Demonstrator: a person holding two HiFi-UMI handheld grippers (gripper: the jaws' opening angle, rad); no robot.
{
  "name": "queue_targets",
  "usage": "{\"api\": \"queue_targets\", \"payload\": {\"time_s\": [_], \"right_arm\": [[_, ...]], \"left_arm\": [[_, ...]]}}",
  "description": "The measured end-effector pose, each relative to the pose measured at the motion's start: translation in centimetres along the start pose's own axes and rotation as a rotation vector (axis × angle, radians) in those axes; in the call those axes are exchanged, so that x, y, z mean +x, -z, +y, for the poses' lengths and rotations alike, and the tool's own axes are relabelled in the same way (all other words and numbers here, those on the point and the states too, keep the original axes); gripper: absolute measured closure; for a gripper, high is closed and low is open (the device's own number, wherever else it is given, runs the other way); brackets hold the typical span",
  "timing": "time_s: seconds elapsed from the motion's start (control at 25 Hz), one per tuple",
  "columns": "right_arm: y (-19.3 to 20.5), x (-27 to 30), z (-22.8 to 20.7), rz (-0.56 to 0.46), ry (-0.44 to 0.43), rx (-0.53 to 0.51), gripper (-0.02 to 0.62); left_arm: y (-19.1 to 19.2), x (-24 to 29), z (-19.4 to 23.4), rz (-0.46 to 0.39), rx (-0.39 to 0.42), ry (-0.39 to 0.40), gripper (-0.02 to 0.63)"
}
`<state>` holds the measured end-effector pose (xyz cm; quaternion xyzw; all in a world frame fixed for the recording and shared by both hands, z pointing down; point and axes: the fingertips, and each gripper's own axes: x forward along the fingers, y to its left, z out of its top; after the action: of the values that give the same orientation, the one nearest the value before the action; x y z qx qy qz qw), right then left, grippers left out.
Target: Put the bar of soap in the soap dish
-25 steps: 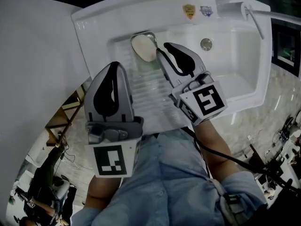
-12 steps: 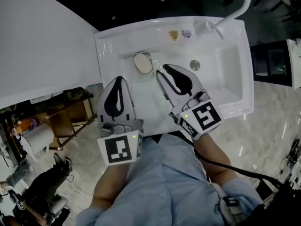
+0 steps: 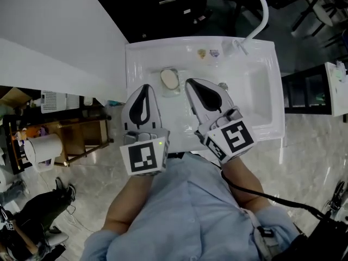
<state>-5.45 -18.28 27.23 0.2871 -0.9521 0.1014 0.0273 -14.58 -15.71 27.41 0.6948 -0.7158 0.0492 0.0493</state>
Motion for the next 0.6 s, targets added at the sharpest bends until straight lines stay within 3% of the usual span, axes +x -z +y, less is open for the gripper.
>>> {"api": "queue_targets", "payload": {"time_s": [0.6], "right_arm": [[-1.5, -0.3, 0.7, -0.029, -0.015, -0.044, 0.595]], "left_arm": [[-1.6, -0.6, -1.5, -0.038, 0.021, 0.023, 0.601]]}}
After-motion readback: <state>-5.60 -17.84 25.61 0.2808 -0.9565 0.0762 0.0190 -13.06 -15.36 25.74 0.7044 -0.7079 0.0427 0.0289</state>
